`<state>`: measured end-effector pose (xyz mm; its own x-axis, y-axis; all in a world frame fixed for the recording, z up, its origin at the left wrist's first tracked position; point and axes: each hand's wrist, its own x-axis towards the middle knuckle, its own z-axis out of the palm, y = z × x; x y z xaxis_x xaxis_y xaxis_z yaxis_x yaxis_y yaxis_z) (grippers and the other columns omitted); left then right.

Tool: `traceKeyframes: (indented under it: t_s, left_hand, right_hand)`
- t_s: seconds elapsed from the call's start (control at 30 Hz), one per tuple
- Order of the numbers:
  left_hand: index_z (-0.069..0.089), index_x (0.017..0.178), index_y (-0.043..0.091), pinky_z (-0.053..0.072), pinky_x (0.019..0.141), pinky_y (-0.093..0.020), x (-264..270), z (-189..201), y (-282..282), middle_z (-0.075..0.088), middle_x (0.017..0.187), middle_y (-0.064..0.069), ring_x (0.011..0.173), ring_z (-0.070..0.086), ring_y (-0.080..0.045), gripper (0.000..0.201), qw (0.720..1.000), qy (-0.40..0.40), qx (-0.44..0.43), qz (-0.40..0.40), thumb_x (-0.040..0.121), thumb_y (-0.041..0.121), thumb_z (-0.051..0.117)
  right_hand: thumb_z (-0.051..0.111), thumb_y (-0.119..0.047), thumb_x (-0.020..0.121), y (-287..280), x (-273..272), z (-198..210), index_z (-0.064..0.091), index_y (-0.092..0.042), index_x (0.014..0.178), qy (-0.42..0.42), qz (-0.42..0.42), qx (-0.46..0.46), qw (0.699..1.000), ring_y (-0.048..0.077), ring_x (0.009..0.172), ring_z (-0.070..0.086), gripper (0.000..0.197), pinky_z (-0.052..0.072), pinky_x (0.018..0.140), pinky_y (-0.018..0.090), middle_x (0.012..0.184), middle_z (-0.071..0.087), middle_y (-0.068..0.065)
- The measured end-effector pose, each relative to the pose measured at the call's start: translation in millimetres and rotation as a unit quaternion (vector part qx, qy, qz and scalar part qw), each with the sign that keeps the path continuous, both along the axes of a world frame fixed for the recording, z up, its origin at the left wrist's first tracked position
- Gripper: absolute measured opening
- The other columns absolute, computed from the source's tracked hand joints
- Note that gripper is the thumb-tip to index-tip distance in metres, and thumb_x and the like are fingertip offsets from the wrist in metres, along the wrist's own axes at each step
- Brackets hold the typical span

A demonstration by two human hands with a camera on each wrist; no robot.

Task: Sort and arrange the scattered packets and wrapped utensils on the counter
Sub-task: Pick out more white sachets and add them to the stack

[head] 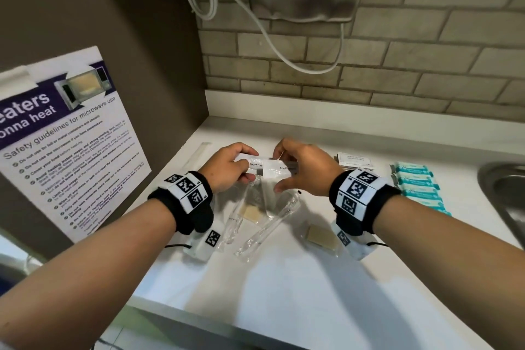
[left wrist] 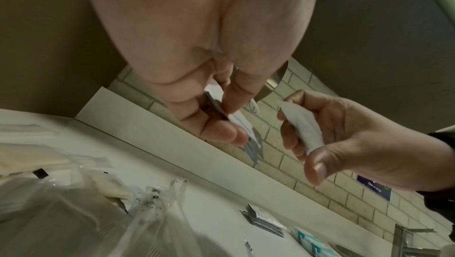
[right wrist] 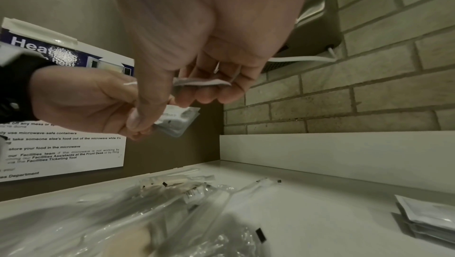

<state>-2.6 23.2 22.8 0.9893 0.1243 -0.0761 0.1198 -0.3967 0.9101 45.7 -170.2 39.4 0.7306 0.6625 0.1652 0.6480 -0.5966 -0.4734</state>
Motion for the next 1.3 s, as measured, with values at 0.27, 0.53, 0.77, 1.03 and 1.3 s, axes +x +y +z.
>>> traceKeyframes:
  t_s: [0.27, 0.53, 0.77, 1.03, 1.3]
  left_hand:
    - [0.059, 0.108, 0.008, 0.056, 0.063, -0.028, -3.2, 12.0, -5.2, 0.067, 0.089, -0.017, 0.065, 0.068, -0.019, 0.033, 0.998, -0.007, -0.066, -0.005, 0.092, -0.006, 0.033]
    - [0.054, 0.112, 0.008, 0.052, 0.057, -0.025, -8.1, 22.4, 16.1, 0.058, 0.083, -0.007, 0.063, 0.060, -0.018, 0.019, 0.990, -0.022, -0.136, 0.006, 0.094, 0.013, 0.056]
    - [0.053, 0.116, 0.015, 0.047, 0.057, -0.025, -21.8, 16.6, 50.4, 0.058, 0.087, -0.011, 0.066, 0.056, -0.019, 0.026, 0.998, -0.028, -0.046, 0.043, 0.094, 0.001, 0.050]
    - [0.052, 0.110, 0.014, 0.048, 0.051, -0.020, -29.9, 24.8, 101.3, 0.060, 0.097, -0.009, 0.059, 0.059, -0.015, 0.026, 0.987, -0.068, -0.067, 0.129, 0.095, -0.004, 0.041]
    - [0.055, 0.110, 0.014, 0.048, 0.057, -0.026, -16.8, 16.4, 116.5, 0.061, 0.100, -0.011, 0.060, 0.059, -0.017, 0.027, 0.987, -0.074, -0.063, 0.129, 0.094, -0.004, 0.042]
  right_hand:
    - [0.090, -0.033, 0.057, 19.6, 10.6, 7.4, 0.057, -0.017, 0.102, -0.043, 0.004, -0.017, 0.999, 0.016, 0.082, 0.050, 0.058, 0.047, 0.069, 0.030, 0.097, 0.050, -0.003]
    - [0.086, -0.039, 0.060, 64.2, 11.3, 24.9, 0.056, -0.016, 0.099, -0.106, 0.045, -0.040, 0.993, 0.022, 0.092, 0.052, 0.054, 0.050, 0.076, 0.041, 0.098, 0.054, -0.001]
    - [0.089, -0.041, 0.056, 84.6, 5.1, 16.9, 0.051, -0.019, 0.114, -0.061, 0.076, -0.020, 0.995, 0.013, 0.091, 0.050, 0.073, 0.046, 0.076, 0.031, 0.106, 0.052, -0.005]
    - [0.066, -0.032, 0.086, 75.1, 38.6, -15.6, 0.058, -0.017, 0.119, 0.032, 0.018, -0.231, 0.972, 0.021, 0.102, 0.058, 0.037, 0.048, 0.089, 0.032, 0.121, 0.062, 0.003]
    - [0.058, -0.018, 0.090, 104.9, 33.3, -51.6, 0.046, -0.018, 0.139, 0.009, 0.062, -0.322, 0.945, 0.030, 0.121, 0.052, 0.050, 0.043, 0.104, 0.040, 0.139, 0.048, 0.010]
